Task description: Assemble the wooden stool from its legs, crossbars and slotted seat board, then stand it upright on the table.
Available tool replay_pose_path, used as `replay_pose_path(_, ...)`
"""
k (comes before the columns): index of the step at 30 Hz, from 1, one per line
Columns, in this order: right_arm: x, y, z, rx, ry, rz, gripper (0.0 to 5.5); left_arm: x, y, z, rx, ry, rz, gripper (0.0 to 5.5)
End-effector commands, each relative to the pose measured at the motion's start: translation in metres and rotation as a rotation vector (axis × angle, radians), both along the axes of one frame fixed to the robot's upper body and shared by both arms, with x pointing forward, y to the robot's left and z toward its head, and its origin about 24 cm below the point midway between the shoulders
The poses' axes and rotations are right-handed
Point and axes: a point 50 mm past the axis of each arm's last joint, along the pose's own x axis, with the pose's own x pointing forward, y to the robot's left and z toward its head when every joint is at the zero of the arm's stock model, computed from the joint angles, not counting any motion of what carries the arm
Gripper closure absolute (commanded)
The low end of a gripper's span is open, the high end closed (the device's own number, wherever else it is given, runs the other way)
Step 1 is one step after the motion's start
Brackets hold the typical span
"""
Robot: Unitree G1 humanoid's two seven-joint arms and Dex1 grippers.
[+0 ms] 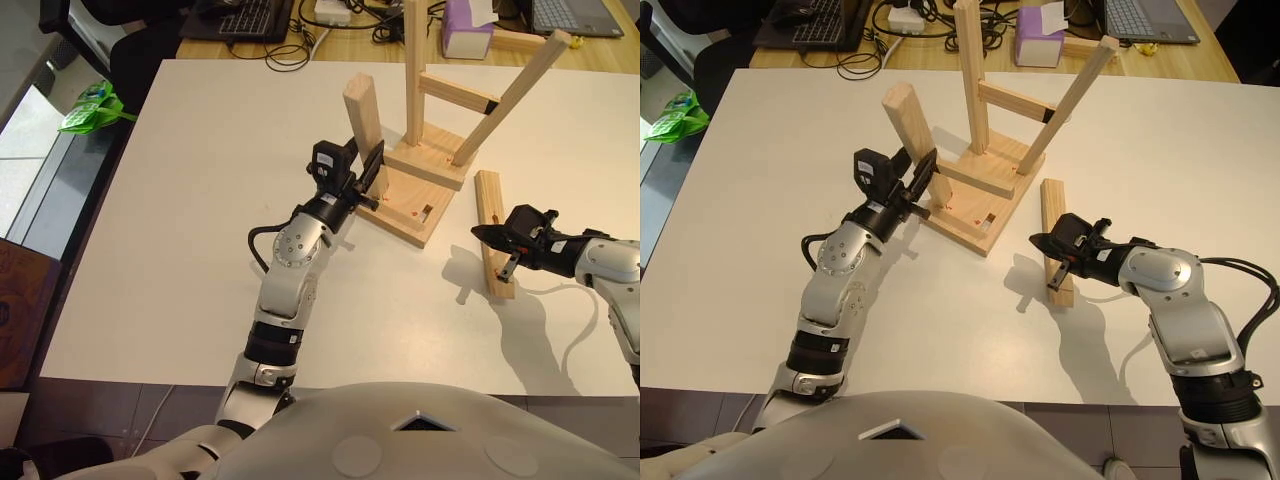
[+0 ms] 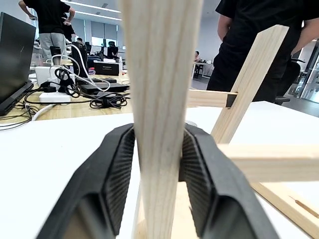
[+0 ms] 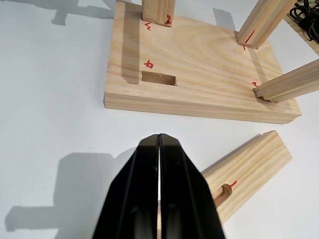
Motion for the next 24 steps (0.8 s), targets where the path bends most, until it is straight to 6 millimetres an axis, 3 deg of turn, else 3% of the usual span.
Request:
replay_pose_path(1,0.002,0.0,0.0,0.004,-0.02,-0.008,5.5,0.008,0.003,0.022,-0.025,-0.051,0.04,3.28)
replay_pose_path(6,0.002,0.001,-0.002,0.004,-0.016,-0.006,5.5,0.01,0.002,0.041,-0.076,-0.101,0.058,2.35)
replay_pose_path(9,-0.001,0.0,-0.004,-0.016,0.009,0.014,5.5,0.005,-0.001,0.064,-0.105,-0.185,0.011,1.81)
replay_pose_path(12,-0.004,-0.001,-0.005,-0.02,0.021,0.023,5.5,-0.006,0.002,0.083,-0.142,-0.251,-0.077,1.72)
replay_pose_path(13,-0.005,-0.002,-0.005,-0.023,0.025,0.025,5.5,-0.01,0.008,0.093,-0.162,-0.286,-0.074,1.72)
replay_pose_path(16,-0.008,-0.005,-0.007,-0.04,0.04,0.033,5.5,-0.009,0.069,0.135,-0.252,-0.475,0.221,1.72)
replay_pose_path(18,-0.011,-0.005,-0.007,-0.045,0.054,0.043,5.5,-0.005,0.118,0.124,-0.121,-0.486,0.442,1.72)
replay_pose_path(20,-0.013,-0.005,-0.008,-0.052,0.071,0.062,5.5,-0.003,0.153,0.09,-0.027,-0.373,0.626,1.72)
replay_pose_path(22,-0.015,-0.003,-0.008,-0.056,0.088,0.086,5.5,0.005,0.173,0.041,0.03,-0.157,0.746,1.72)
replay_pose_path(24,-0.016,-0.002,-0.008,-0.061,0.102,0.108,5.5,0.016,0.17,-0.004,0.104,0.052,0.712,1.72)
